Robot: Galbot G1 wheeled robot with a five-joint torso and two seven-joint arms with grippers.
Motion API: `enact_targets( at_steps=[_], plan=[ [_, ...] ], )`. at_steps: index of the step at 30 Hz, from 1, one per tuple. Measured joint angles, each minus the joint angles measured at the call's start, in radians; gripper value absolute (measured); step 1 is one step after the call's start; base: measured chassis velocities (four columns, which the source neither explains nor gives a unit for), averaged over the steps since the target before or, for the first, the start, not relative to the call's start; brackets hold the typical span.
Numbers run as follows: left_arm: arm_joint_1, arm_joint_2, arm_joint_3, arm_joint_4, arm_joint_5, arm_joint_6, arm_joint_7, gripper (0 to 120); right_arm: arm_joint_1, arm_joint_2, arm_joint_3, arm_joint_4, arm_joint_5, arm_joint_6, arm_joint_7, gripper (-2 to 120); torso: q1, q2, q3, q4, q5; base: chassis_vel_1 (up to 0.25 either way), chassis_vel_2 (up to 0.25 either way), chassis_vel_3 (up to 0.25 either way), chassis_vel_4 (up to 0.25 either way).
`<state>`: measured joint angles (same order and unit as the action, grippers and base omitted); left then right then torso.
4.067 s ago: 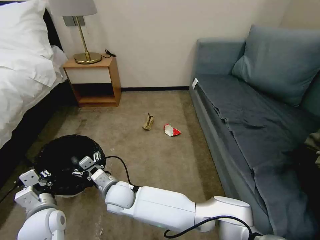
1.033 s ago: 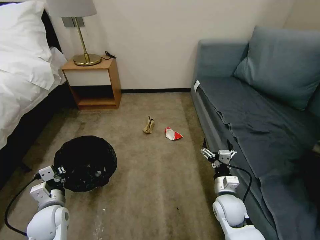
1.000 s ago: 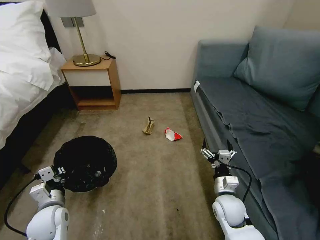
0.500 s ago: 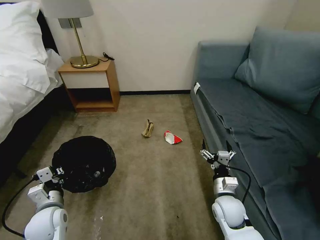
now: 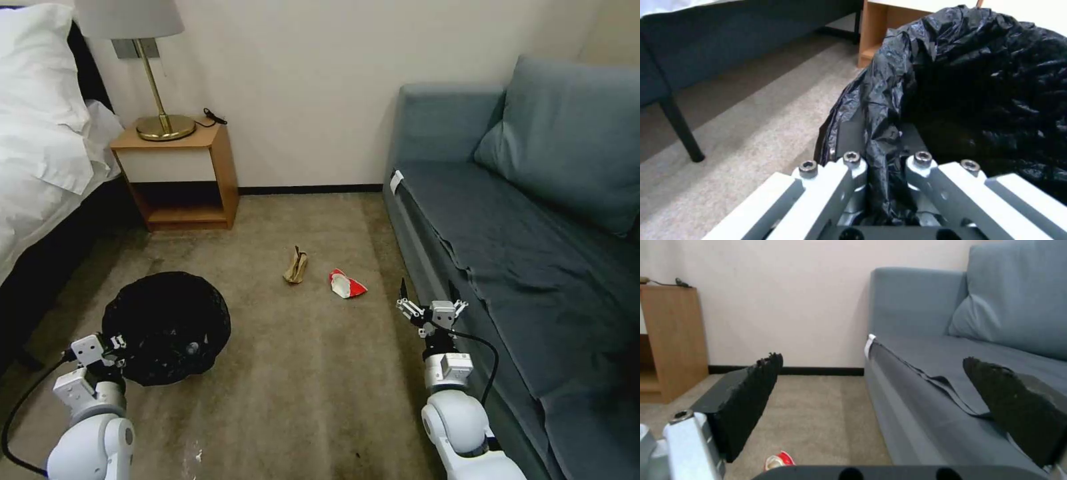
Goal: Pick up the trash bin, then pick up the garbage on the floor and place it into the trash bin.
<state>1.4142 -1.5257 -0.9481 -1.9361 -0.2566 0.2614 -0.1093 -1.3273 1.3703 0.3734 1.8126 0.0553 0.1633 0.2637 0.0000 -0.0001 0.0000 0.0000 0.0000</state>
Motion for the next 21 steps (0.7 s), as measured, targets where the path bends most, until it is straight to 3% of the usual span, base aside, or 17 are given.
enact_targets(
  at_steps=[21],
  plan=[
    [0.009,-0.003,-0.002,-0.004,0.004,-0.003,-0.003,4,-0.008,-0.001,-0.010,-0.006,-0.009,0.003,-0.005,100,0.000,0.000,0.000,0.0000,0.0000,-0.069,0.068,0.070,-0.072]
  ],
)
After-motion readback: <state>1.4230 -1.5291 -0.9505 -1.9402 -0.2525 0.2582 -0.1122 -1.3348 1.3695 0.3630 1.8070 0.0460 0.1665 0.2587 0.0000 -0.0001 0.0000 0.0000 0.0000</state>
